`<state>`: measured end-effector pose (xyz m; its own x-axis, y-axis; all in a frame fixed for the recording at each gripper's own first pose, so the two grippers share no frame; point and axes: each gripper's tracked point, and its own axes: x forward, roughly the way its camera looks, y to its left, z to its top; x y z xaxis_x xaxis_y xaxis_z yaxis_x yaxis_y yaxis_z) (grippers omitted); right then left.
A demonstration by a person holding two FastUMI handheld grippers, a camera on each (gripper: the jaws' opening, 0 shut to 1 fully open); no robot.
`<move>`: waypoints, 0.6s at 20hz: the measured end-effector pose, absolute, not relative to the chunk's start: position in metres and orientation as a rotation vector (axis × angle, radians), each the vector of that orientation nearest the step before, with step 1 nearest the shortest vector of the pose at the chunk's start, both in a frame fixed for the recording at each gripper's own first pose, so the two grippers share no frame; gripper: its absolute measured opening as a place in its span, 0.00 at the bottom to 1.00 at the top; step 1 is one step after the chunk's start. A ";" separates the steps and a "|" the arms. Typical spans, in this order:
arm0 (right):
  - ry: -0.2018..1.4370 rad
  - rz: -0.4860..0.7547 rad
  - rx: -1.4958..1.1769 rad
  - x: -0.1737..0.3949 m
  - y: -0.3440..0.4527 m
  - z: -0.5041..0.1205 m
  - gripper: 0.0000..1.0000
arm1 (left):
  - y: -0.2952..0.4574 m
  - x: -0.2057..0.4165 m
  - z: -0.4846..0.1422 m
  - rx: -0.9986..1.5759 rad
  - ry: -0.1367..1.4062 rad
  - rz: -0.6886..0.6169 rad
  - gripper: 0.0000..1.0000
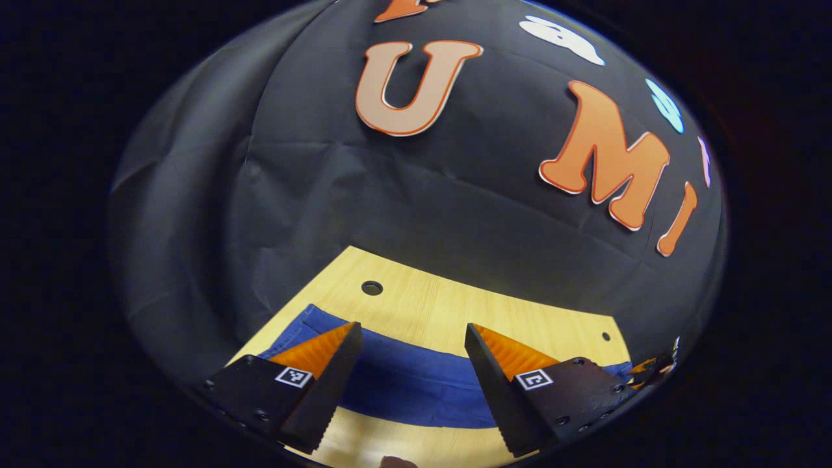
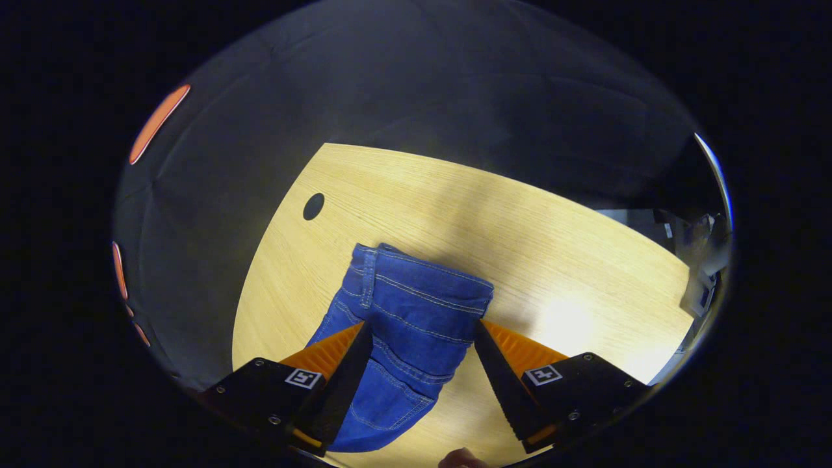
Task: Grasp the waist and the cuffs of the jeans and fold them to make the two legs overlap; first hold the waist and fold one-third of the jeans toward the cuffs, then hold the cuffs and fold the remaining one-third in the same direction to finish folding.
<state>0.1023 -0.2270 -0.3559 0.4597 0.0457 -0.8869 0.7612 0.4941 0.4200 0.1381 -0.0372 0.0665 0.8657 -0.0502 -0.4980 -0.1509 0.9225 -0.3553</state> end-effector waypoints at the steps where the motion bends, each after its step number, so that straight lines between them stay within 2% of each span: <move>1: 1.009 -0.544 0.974 0.101 -0.229 -0.360 0.98 | -0.042 0.135 0.068 -0.393 0.524 0.046 0.98; 10: 0.956 -0.493 1.100 0.112 -0.227 -0.379 0.96 | -0.066 0.097 0.079 -0.376 0.509 0.043 0.98; 12: 0.943 -0.455 1.049 0.111 -0.228 -0.380 0.74 | -0.074 0.090 0.075 -0.371 0.523 0.041 0.98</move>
